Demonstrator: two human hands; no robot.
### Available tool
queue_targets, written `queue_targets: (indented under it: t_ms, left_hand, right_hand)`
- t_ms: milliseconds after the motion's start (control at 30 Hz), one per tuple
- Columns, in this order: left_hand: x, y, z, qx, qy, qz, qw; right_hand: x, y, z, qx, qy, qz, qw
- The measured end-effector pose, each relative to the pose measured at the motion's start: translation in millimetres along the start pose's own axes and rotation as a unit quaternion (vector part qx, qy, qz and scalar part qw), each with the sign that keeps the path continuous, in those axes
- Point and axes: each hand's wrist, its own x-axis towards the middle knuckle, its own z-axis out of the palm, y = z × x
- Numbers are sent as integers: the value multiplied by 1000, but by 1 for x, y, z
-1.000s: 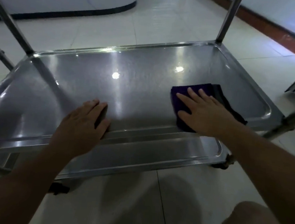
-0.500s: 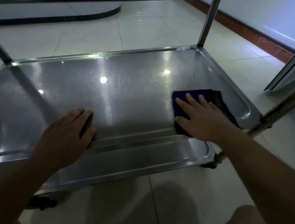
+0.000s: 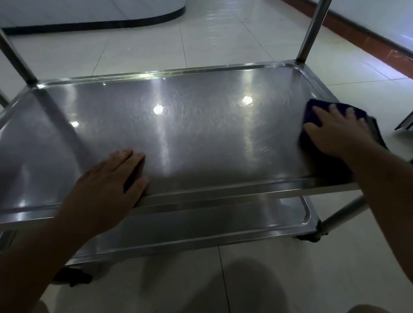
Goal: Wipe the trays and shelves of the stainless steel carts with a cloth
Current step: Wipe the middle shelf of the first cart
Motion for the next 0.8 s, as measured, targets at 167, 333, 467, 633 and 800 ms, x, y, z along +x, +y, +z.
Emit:
queue_targets:
  t_ms: [167, 333, 467, 633, 800]
  left_hand:
    - [1, 0, 0, -1, 3, -1, 1000]
    - [0, 3, -2, 5, -2, -5, 1000]
    - [-2, 9, -6, 2, -1, -10, 1000]
    - [-3, 10, -7, -1, -7, -8, 1000]
    - [-3, 12, -8, 2, -17, -3, 1000]
  right_hand:
    - [30, -10, -14, 20, -12, 57, 998]
    - [52, -59, -14, 24, -35, 24, 999]
    - [41, -153, 0, 13, -48, -117, 992]
    - [-10, -267, 23, 1, -64, -295, 953]
    - [-33, -324, 30, -6, -96, -390, 916]
